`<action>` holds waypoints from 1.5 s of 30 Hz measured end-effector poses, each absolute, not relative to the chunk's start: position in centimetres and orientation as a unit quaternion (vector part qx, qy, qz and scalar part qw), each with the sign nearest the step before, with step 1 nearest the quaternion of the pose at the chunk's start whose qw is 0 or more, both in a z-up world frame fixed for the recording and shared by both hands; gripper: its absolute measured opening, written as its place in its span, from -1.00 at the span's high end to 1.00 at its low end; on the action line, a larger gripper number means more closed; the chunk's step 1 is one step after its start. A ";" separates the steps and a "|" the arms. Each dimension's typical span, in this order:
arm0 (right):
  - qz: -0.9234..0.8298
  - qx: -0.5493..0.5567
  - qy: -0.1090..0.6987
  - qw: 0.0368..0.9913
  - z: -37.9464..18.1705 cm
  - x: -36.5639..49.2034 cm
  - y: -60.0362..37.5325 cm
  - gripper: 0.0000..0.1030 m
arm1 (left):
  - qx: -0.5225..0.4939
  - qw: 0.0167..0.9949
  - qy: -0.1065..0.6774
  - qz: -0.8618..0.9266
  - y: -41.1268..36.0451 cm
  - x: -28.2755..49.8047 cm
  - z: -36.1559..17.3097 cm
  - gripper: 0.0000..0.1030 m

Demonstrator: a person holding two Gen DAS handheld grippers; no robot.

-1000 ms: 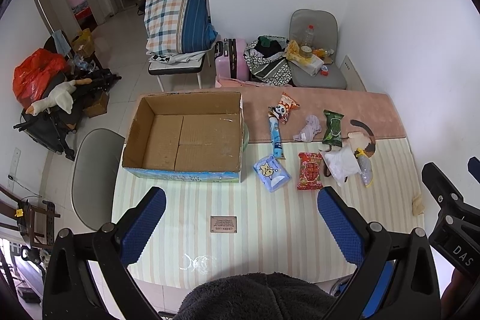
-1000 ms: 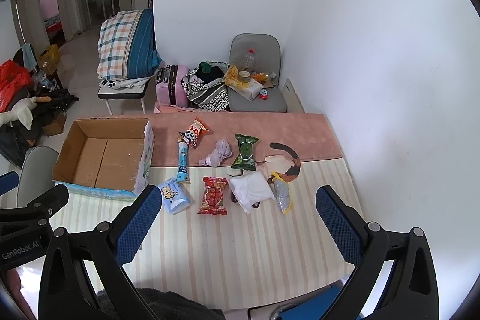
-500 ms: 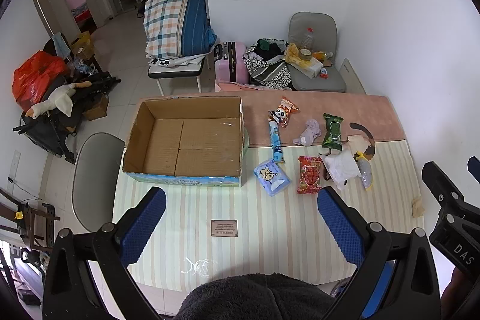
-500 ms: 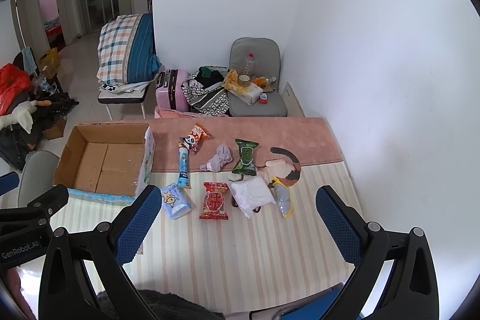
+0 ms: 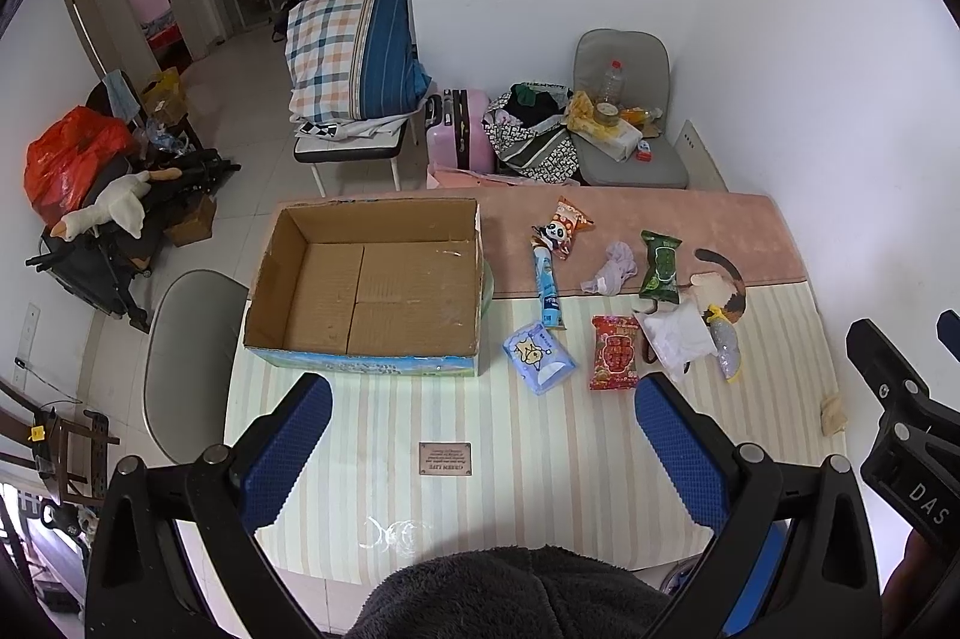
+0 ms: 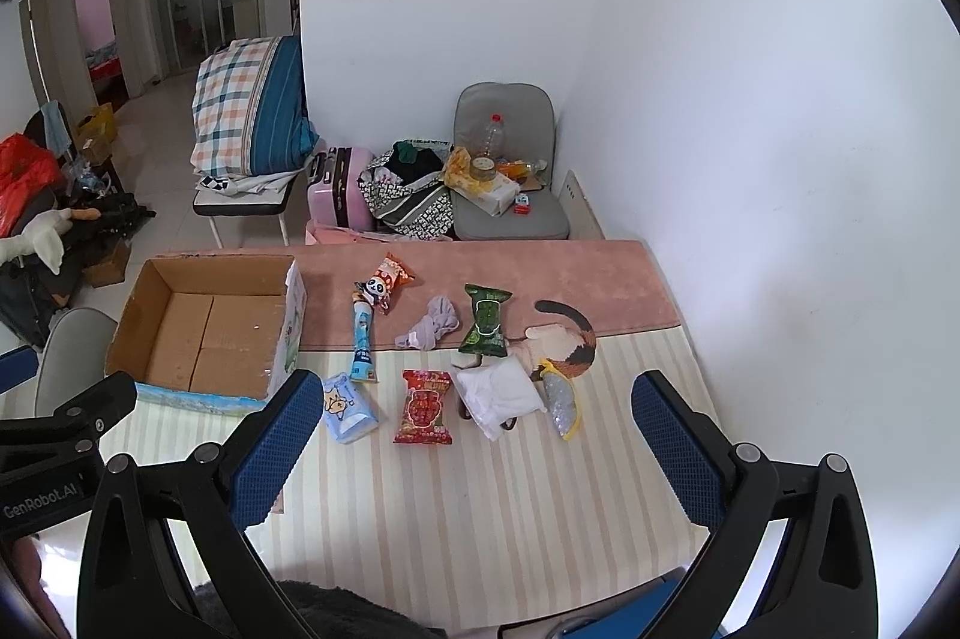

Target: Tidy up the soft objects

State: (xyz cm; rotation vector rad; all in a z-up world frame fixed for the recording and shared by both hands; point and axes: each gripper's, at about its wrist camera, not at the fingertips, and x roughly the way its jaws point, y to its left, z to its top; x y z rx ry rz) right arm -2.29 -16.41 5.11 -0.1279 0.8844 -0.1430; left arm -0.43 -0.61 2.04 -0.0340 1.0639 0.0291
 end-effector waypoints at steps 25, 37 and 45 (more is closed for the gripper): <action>-0.068 -0.054 0.418 0.904 5.5 -2.8 -17.6 -1.00 | -0.017 0.864 0.503 0.015 -0.8 -0.8 2.2 -1.00; -0.084 -0.027 0.479 0.873 -1.0 3.4 -22.9 -1.00 | 0.006 0.835 0.550 -0.005 -3.5 6.3 -3.1 -1.00; -0.079 0.035 0.639 0.765 -18.6 14.6 -30.2 -1.00 | -0.016 0.737 0.675 -0.022 -7.3 14.6 -17.7 -1.00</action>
